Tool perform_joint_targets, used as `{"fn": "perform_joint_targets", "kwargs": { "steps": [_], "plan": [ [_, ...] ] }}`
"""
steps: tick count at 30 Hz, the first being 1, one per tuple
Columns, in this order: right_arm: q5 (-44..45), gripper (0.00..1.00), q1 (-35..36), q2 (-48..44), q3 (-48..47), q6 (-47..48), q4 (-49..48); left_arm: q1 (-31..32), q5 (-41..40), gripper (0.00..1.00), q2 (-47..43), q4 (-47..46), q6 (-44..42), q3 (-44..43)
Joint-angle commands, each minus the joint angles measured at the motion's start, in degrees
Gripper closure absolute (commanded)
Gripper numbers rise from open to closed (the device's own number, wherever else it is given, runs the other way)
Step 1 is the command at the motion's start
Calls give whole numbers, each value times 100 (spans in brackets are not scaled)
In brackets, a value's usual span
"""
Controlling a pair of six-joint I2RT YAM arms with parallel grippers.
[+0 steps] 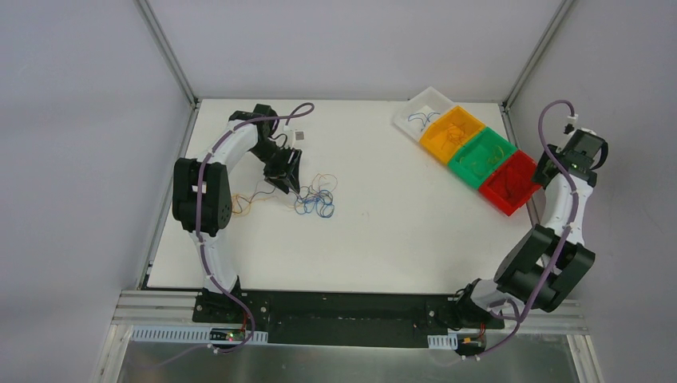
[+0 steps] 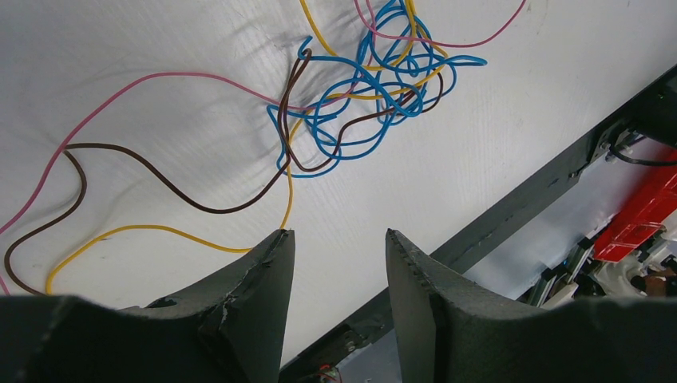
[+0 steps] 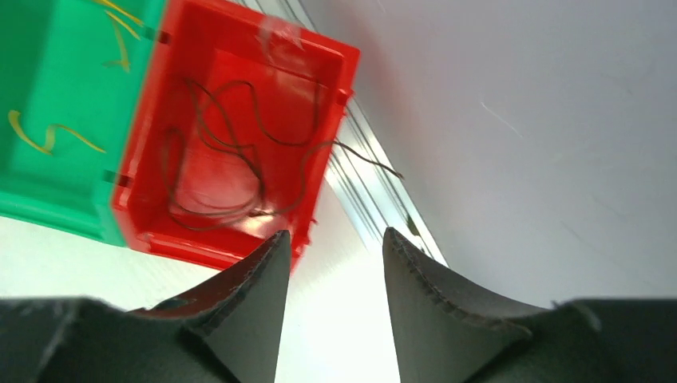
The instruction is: Untangle the cables
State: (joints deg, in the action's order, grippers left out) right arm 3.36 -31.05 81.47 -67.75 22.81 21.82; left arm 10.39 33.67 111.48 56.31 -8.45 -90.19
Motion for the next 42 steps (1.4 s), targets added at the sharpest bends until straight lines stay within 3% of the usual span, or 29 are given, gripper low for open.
{"fn": "perform_joint_targets", "kwargs": {
  "steps": [1,16,42],
  "plan": [
    [192,51,-232,26,56,615,241,-37,22,53,-52,181,-139,-109],
    [677,55,-426,757,66,1231,-578,-37,4,53,-117,196,-133,-16],
    [519,63,-446,1451,-378,987,-1007,-37,-19,53,-33,196,-18,-114]
  ]
}}
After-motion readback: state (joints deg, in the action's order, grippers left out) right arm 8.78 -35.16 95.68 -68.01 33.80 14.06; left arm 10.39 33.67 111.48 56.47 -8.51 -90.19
